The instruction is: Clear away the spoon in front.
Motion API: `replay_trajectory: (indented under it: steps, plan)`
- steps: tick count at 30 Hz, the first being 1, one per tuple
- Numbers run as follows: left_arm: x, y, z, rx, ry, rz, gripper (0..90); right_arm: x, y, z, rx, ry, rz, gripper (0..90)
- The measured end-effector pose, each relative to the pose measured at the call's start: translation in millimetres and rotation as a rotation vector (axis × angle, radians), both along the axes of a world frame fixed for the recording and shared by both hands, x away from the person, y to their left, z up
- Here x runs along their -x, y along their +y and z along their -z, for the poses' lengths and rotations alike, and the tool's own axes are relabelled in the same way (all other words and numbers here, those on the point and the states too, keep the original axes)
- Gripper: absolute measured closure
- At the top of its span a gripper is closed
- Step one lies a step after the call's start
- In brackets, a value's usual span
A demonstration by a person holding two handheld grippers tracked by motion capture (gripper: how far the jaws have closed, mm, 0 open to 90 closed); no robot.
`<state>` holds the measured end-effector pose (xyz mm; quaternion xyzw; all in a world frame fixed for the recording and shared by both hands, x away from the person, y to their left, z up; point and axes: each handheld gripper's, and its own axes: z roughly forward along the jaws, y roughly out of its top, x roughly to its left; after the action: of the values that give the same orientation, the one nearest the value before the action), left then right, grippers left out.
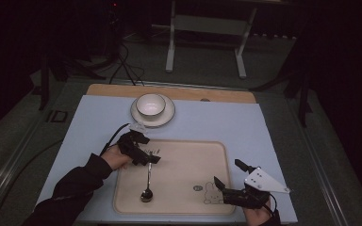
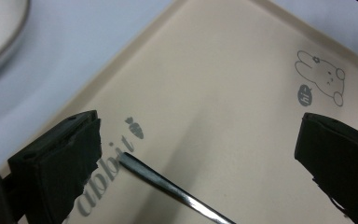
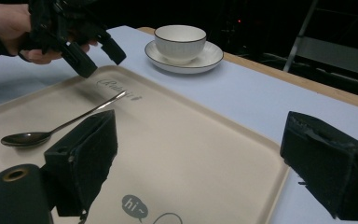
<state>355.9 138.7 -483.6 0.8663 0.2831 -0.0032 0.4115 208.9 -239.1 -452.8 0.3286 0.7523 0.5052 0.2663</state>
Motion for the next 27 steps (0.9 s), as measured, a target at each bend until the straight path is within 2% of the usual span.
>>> replay_trajectory:
  steps: [1,2,3,5,6,9,11,16,17,20,21,27]
  plan:
    - [3.3,2.5,-4.5,0.015,-0.024,-0.011,1.0,0.1,-0.2,-0.1,0.0,-0.001,0.001,10.9]
    - [3.3,2.5,-4.5,0.015,-0.024,-0.011,1.0,0.1,-0.2,-0.1,0.0,-0.001,0.001,10.9]
    - [7.7,4.1,-9.8,0.024,-0.054,-0.024,1.0,-0.2,-0.6,0.0,-0.005,0.004,0.0,10.9]
    - [9.8,5.1,-12.6,0.028,-0.065,-0.027,1.0,-0.3,-0.6,0.2,-0.004,0.008,-0.001,10.9]
    - [14.4,7.5,-17.9,0.045,-0.078,-0.043,1.1,-0.5,-0.6,0.4,-0.008,0.012,-0.004,10.9]
    - [18.3,9.4,-22.0,0.057,-0.08,-0.053,1.1,-0.6,-0.9,-0.2,-0.011,0.005,0.002,10.9]
    - [24.6,10.9,-26.4,0.067,-0.1,-0.066,1.1,-0.4,-1.6,-0.4,-0.015,0.005,0.005,10.9]
    - [33.3,11.9,-28.1,0.095,-0.095,-0.065,1.1,0.2,-2.4,-0.9,-0.018,0.006,0.008,10.9]
    - [38.5,11.0,-28.7,0.085,-0.119,-0.063,1.1,0.2,-2.4,-1.0,-0.017,0.006,0.009,10.9]
    - [42.8,10.6,-29.7,0.079,-0.132,-0.063,1.1,0.3,-2.4,-1.4,-0.02,0.0,0.009,10.9]
    - [47.4,11.0,-30.8,0.077,-0.153,-0.072,1.1,0.4,-2.3,-1.4,-0.02,0.0,0.01,10.9]
    - [58.9,16.1,-33.8,0.073,-0.178,-0.076,1.1,0.3,-2.9,-1.3,-0.02,-0.002,0.009,10.9]
